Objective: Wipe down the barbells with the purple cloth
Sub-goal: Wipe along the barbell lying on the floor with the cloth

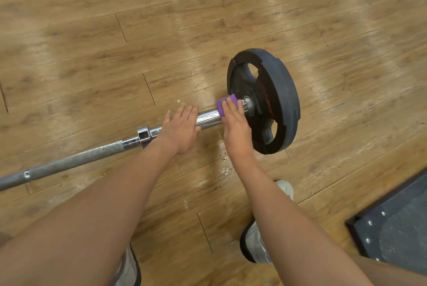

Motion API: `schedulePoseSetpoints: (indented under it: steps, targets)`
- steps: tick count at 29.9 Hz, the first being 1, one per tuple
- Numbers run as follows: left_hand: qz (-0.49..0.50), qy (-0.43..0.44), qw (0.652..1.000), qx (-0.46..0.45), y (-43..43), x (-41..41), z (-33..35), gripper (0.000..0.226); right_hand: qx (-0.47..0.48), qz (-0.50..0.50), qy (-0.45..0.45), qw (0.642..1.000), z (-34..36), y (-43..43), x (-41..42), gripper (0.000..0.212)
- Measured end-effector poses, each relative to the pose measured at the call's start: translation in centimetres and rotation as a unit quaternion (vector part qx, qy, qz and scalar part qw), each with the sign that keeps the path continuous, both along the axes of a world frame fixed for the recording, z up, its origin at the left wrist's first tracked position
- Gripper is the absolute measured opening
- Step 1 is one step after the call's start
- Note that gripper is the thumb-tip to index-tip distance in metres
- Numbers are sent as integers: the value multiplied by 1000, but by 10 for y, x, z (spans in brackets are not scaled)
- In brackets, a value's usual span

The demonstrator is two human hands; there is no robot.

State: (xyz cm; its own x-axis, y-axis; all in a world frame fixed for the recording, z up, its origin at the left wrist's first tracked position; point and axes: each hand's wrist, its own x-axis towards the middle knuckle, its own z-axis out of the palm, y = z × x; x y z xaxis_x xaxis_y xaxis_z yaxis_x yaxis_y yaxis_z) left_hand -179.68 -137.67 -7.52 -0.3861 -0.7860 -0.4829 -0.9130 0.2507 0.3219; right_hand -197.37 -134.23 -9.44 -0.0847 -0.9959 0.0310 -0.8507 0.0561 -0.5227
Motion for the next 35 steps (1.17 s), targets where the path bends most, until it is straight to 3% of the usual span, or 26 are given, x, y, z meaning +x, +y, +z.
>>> schedulePoseSetpoints:
  steps: [3, 6, 8, 13, 17, 21, 25, 35]
  targets:
    - [1, -1, 1000, 9, -7, 1, 1, 65, -19, -9, -57, 998, -2, -2, 0, 46]
    - [0, -1, 1000, 24, -13, 1, 2, 64, -3, -85, -100, 991, 0, -7, -2, 44]
    - [-1, -2, 1000, 28, -15, 2, 2, 64, -3, -97, -92, 991, 1, -9, 4, 44]
    - [1, -3, 1000, 25, -15, 2, 3, 64, -25, -15, -30, 999, -4, -10, -2, 49]
    - [-2, -1, 1000, 23, -13, 2, 3, 64, -10, -84, -10, 996, -1, -11, -1, 54]
    - [8, 1, 1000, 24, -13, 1, 4, 63, -19, -24, 35, 999, -3, -5, 6, 62]
    - [9, 4, 1000, 25, -16, 2, 6, 64, 0, -79, 40, 996, 1, -9, -3, 61]
    - [10, 1, 999, 31, -24, 3, 6, 64, -26, 81, 114, 990, 1, -18, -13, 77]
